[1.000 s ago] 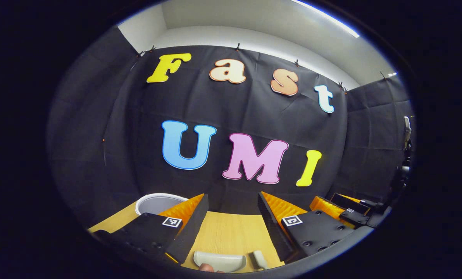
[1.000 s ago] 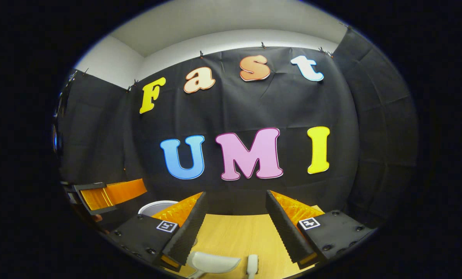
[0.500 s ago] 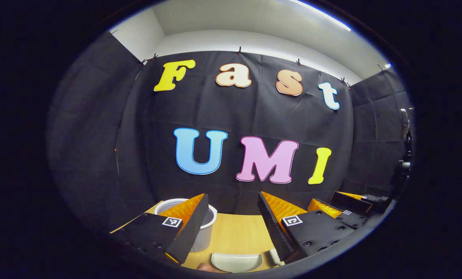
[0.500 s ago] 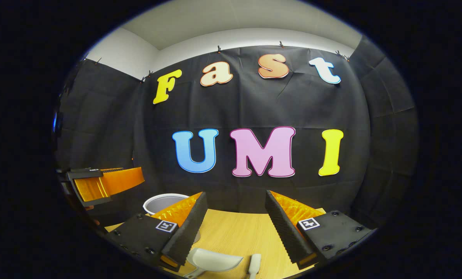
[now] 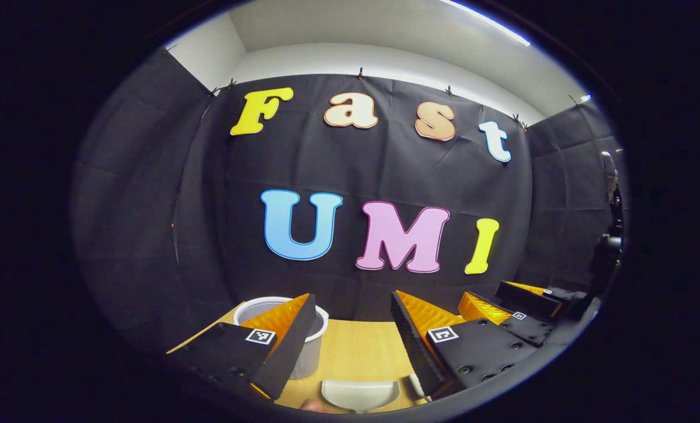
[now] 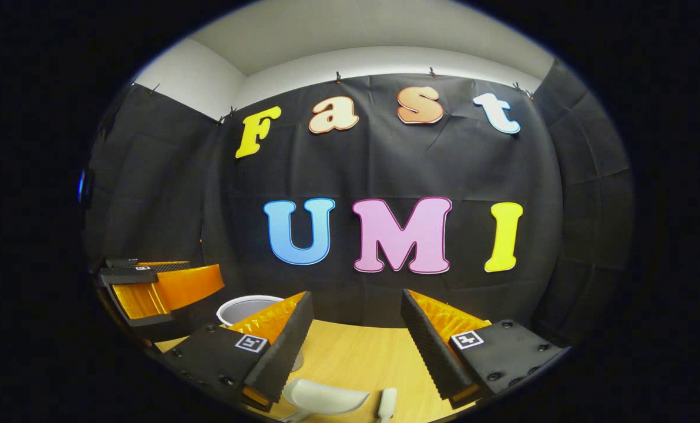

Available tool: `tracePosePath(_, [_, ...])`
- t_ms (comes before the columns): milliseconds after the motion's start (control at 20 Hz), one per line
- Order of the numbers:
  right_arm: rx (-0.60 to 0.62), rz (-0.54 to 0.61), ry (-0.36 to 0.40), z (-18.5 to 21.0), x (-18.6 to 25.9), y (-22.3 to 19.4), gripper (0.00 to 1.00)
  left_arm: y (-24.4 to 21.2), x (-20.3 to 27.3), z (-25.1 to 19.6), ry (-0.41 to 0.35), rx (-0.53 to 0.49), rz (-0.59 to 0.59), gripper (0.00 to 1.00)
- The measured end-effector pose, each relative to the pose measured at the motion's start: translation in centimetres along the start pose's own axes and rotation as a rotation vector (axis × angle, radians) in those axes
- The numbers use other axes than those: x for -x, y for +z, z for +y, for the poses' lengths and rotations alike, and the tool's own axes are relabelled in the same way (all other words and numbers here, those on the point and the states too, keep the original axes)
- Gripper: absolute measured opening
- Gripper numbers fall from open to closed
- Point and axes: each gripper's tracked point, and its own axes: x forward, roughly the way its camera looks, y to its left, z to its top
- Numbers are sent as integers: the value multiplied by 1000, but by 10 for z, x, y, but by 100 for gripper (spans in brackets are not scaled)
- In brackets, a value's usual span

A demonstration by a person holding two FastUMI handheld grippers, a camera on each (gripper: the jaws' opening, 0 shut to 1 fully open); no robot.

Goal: Pick up the small broom and dustpan from the desktop, sweep the trash into the dustpan with the broom, and then empty the trash into the garbage bin.

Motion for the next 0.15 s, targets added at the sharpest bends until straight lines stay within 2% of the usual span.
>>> tracePosePath(150, [-3,2,-10,-1,1,-1,97,-1,0,0,-5,12,-3,77])
